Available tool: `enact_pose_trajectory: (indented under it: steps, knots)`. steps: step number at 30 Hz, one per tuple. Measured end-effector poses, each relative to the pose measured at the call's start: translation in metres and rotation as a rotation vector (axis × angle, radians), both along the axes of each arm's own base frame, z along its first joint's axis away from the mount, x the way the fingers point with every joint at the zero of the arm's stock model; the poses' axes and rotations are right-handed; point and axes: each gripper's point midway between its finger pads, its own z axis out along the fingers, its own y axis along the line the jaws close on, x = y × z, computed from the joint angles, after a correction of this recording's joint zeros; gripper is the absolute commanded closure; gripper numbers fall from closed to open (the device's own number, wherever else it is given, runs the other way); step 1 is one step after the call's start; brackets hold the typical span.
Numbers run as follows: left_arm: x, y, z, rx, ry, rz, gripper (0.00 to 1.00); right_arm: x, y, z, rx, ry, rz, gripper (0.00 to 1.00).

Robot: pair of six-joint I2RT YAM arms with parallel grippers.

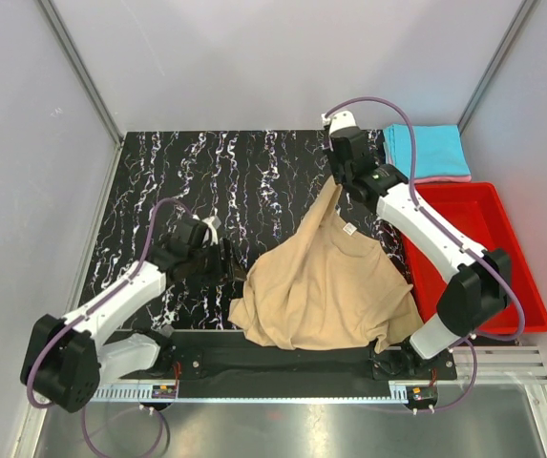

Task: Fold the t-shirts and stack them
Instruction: Flatten the tshirt out

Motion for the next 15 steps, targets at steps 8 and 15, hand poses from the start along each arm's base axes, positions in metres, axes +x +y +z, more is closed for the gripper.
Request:
enact_pose_trajectory:
  steps: [8,15]
  knots:
    - [-0.044,-0.027,0.016,-0.021,-0.086,-0.148,0.27,0.006,-0.039,0.005,0.056,0.011,-0.11,1.0]
    - [-0.058,-0.028,-0.018,0.03,0.006,-0.135,0.21,0.01,-0.055,0.022,0.114,-0.003,-0.171,1.0]
